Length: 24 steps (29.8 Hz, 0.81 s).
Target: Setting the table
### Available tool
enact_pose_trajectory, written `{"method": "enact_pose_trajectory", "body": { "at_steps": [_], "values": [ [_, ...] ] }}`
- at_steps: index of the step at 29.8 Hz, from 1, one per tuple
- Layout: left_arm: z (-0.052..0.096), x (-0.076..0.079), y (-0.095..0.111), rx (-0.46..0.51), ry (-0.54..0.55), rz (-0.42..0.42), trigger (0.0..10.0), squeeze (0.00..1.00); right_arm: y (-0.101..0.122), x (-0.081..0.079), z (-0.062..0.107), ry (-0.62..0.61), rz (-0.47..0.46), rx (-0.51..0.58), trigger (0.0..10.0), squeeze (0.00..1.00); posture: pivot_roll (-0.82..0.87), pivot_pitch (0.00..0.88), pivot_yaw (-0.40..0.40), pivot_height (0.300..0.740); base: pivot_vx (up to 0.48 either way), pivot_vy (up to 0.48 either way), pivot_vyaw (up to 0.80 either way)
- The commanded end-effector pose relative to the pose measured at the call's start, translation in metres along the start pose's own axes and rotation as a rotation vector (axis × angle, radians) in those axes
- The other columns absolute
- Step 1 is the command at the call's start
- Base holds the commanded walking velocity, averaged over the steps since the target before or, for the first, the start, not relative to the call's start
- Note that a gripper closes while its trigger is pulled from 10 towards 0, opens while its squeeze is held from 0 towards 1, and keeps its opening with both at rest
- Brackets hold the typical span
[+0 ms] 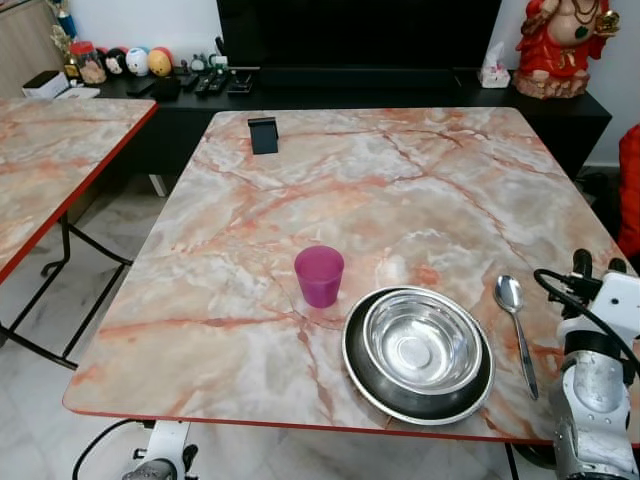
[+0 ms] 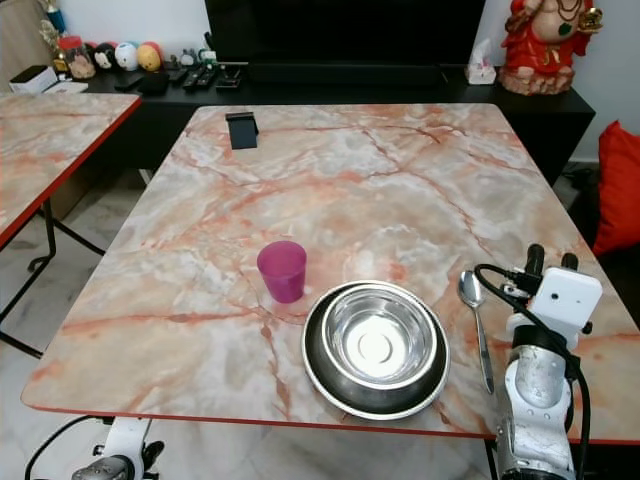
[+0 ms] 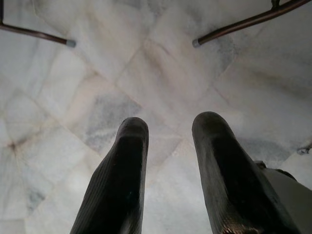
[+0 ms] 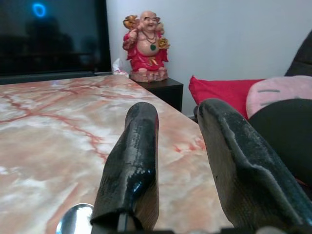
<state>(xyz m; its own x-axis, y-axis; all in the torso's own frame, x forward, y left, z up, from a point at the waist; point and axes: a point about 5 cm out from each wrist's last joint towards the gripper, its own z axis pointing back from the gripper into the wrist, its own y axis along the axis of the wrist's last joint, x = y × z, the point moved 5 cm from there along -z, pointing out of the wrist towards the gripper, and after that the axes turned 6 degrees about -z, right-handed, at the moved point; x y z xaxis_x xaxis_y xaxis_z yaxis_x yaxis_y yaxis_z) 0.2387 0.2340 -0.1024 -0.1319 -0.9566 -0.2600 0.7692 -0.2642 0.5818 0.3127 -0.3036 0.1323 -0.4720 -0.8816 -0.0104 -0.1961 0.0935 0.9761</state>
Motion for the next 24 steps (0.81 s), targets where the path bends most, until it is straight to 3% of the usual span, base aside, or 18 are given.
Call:
{"method": "enact_pose_trajectory", "body": {
  "at_steps": [1, 6, 15, 24],
  "values": [
    [0.0, 0.0, -0.003, -0.02, -0.011, -0.029, 10.0, 0.0, 0.009, 0.002, -0.001, -0.015, -0.017, 0.038, 10.0, 0.0, -0.1, 0.0, 0.076, 0.74, 0.0, 0.0, 0.0],
    [0.0, -0.001, -0.004, -0.024, -0.006, -0.008, 10.0, 0.0, 0.014, 0.0, -0.004, -0.012, -0.024, 0.053, 10.0, 0.0, -0.07, 0.0, 0.061, 0.74, 0.0, 0.0, 0.0],
    [0.004, -0.013, -0.021, -0.071, 0.016, 0.011, 10.0, 0.0, 0.011, -0.007, -0.008, 0.018, -0.014, 0.037, 10.0, 0.0, -0.06, 0.0, 0.043, 0.74, 0.0, 0.275, 0.0],
    [0.006, -0.02, -0.029, -0.093, 0.018, 0.007, 10.0, 0.0, 0.005, 0.002, -0.002, -0.005, -0.007, 0.013, 10.0, 0.0, -0.08, 0.0, 0.058, 0.74, -0.027, 0.335, 0.0]
  ]
}}
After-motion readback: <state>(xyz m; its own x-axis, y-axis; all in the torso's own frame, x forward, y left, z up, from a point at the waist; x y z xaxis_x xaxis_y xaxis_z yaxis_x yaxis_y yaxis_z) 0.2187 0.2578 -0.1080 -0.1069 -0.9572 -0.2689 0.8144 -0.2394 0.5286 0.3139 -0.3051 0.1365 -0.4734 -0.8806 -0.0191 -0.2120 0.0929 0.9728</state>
